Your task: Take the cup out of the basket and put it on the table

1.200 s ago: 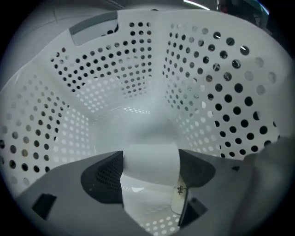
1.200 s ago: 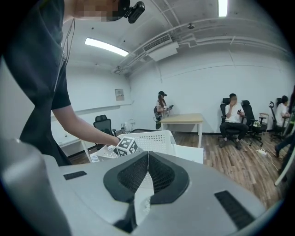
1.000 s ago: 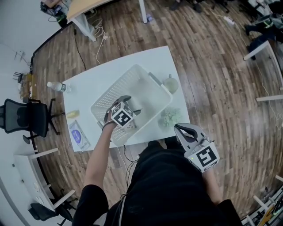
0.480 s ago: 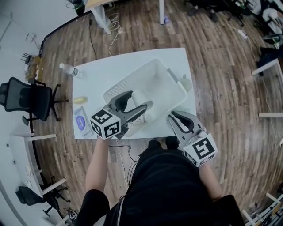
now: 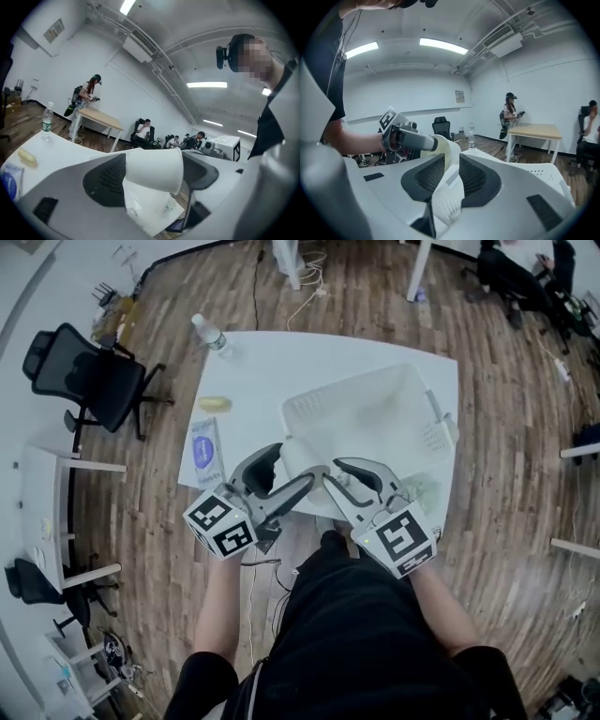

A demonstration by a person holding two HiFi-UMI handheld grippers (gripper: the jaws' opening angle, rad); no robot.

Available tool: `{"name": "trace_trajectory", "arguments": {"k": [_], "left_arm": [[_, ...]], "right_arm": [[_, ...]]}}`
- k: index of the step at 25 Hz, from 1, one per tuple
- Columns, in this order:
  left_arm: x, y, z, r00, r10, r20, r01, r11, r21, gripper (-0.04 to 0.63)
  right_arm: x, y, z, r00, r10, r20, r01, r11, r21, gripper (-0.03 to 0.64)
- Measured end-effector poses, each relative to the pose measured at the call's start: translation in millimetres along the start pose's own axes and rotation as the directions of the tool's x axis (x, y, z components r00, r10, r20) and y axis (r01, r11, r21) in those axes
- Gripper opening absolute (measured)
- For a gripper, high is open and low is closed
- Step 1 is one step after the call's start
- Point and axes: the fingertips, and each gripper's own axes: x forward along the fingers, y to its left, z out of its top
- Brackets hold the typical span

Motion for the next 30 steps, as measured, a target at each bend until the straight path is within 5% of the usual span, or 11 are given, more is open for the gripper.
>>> {"name": "trace_trajectory", "arguments": {"k": [10,15,19,23,27,30], "left_arm": [[-113.5,39.8,-46.6,0.972,0.227,0.054,-0.224,0.973,-0.056,0.367],[-155.9,64.2,-85.3,0.922,0.388,0.023,-0.385,0.920,-0.074,0.367],[-190.7,77.0,-114.6,0.872,0.489,-0.031,-0.490,0.869,-0.072,0.365],[-204.0,69.7,-131.0,0.854,0.518,-0.041,-0.520,0.852,-0.062,0.351],[-209.3,63.4,-133.7,0.834,0.551,-0.002,-0.551,0.834,-0.025,0.211],[-207.2,59.8,-137.0,0.835,0.550,0.020,-0.549,0.835,-0.042,0.165]], "right_arm": [[87.8,85.6,-8.3,0.954,0.253,-0.162,-0.272,0.956,-0.108,0.029],[132.4,106.9,-17.6,0.928,0.249,-0.277,-0.303,0.937,-0.172,0.026],[182.8,122.6,-38.9,0.902,0.224,-0.368,-0.270,0.960,-0.077,0.026],[233.2,131.1,-91.3,0.844,0.201,-0.497,-0.194,0.979,0.066,0.028],[268.8,123.7,-148.7,0.742,0.195,-0.642,-0.101,0.978,0.180,0.028],[279.3,108.7,-185.2,0.662,0.214,-0.718,-0.015,0.962,0.273,0.028]]}}
